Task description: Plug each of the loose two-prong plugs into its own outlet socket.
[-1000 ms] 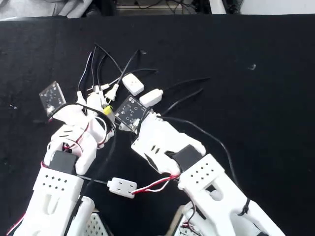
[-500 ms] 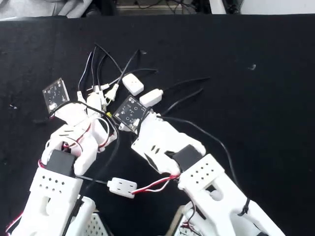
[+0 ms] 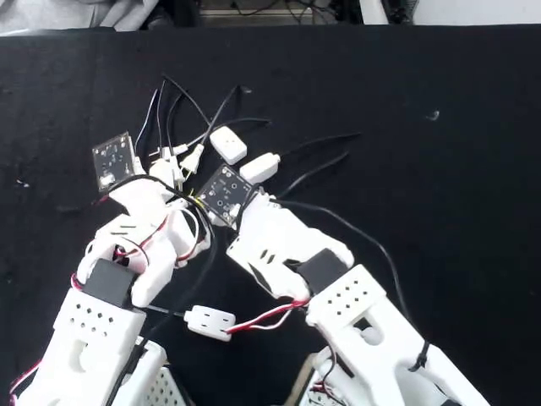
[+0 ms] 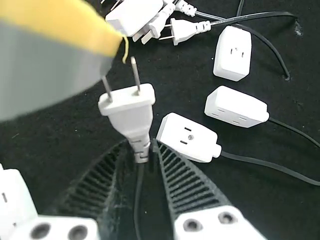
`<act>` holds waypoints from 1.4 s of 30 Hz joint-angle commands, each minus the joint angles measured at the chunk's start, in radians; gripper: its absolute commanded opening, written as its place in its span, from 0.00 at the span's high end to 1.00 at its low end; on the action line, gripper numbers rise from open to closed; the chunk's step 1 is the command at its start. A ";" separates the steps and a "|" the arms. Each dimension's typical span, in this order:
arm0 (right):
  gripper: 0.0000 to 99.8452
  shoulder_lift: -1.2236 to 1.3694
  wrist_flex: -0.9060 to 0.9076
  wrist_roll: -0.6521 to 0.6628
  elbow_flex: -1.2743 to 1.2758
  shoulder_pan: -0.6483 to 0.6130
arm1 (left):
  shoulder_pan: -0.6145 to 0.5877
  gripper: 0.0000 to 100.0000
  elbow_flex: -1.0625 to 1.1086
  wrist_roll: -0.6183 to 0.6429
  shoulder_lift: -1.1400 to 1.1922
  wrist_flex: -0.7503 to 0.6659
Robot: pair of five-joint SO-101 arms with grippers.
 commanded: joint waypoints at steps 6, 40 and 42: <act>0.99 -0.028 -0.023 -0.003 -0.004 0.015 | -0.039 0.97 0.010 -0.021 -0.247 0.002; 0.99 -0.030 -0.014 -0.002 -0.008 0.051 | 0.025 0.97 0.094 0.021 -0.265 -0.114; 0.99 -0.030 -0.014 -0.002 -0.008 0.051 | 0.024 0.97 0.073 0.021 -0.218 -0.114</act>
